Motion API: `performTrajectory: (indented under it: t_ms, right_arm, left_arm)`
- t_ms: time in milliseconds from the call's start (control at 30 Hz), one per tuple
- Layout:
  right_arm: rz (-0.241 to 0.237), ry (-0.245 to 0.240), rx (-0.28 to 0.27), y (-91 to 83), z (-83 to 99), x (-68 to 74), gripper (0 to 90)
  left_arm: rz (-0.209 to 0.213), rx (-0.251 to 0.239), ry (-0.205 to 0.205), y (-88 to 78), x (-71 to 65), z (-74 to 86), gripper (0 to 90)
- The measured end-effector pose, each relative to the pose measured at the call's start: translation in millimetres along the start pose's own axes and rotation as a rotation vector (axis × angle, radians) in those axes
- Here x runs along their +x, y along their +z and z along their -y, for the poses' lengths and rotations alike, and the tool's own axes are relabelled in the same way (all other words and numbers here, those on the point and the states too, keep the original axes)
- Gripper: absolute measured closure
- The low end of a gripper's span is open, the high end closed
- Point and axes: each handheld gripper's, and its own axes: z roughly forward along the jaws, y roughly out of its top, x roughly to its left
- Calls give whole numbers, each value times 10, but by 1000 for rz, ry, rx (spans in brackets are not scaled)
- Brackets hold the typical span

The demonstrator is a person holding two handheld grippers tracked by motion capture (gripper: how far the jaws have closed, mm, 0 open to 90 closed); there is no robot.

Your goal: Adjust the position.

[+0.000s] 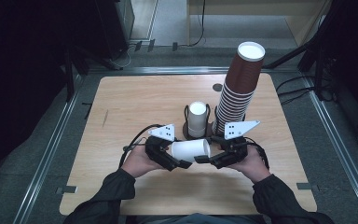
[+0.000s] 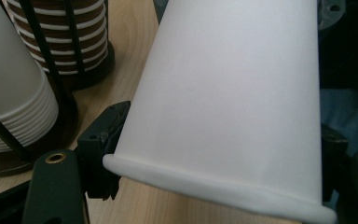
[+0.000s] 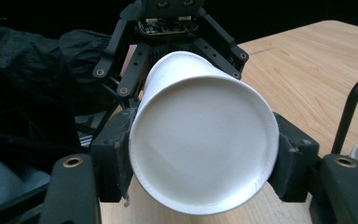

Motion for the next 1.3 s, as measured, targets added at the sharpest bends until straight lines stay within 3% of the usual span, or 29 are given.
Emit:
performTrajectory:
  t_ms: [67, 167, 267, 433, 633, 700, 733, 900, 1300]
  right_arm:
    - [3, -10, 0, 1, -3, 11, 331]
    - [39, -4, 14, -7, -12, 10, 228]
    - [50, -1, 35, -26, -17, 4, 211]
    - [104, -24, 135, -58, 16, -8, 205]
    - [141, -44, 216, -32, 60, -16, 205]
    - [142, -48, 234, -14, 72, -19, 205]
    - [142, -48, 234, -14, 72, -19, 205]
    - [147, -66, 274, 34, 99, -21, 205]
    - [142, -96, 335, 144, 137, -9, 213]
  left_arm:
    - [3, 15, -3, -13, 1, -8, 249]
    - [-3, 27, -14, -45, 16, -5, 250]
    - [-17, 31, -18, -84, 34, 2, 251]
    - [-59, 95, -21, -149, 53, 10, 251]
    - [-82, 159, -20, -132, 72, 28, 249]
    - [-97, 205, -16, -100, 86, 40, 244]
    - [-97, 205, -16, -100, 86, 40, 245]
    - [-79, 279, -18, -4, 108, 62, 245]
    - [-85, 378, -27, 190, 122, 111, 244]
